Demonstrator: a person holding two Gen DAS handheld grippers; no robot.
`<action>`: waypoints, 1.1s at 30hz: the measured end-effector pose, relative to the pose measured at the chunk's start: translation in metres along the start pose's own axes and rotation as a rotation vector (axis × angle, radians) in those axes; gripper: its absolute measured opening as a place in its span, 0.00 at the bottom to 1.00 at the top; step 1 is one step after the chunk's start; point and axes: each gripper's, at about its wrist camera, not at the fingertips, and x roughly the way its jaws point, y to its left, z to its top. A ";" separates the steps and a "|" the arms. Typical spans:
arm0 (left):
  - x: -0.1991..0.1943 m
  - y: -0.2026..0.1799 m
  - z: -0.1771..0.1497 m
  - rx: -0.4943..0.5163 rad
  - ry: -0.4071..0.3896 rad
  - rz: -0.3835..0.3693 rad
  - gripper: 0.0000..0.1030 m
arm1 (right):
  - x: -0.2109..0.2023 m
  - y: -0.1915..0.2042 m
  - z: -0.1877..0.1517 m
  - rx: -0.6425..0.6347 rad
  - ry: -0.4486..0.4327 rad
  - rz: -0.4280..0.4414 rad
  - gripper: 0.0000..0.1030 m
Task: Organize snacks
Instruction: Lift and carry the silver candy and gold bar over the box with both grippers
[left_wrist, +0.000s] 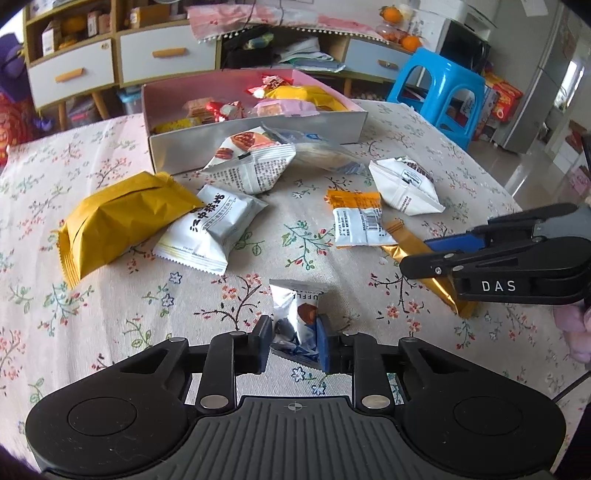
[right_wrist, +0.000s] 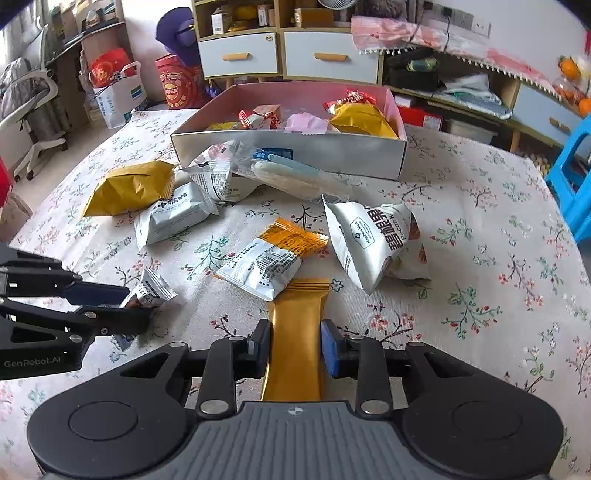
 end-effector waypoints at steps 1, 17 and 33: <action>0.000 0.001 0.000 -0.008 0.001 -0.002 0.21 | 0.000 -0.001 0.001 0.013 0.006 0.010 0.17; -0.016 0.009 0.008 -0.051 -0.029 -0.015 0.21 | -0.006 0.001 0.009 0.155 0.079 0.159 0.17; -0.038 0.030 0.032 -0.125 -0.113 0.037 0.20 | -0.033 0.026 0.053 0.174 -0.020 0.281 0.17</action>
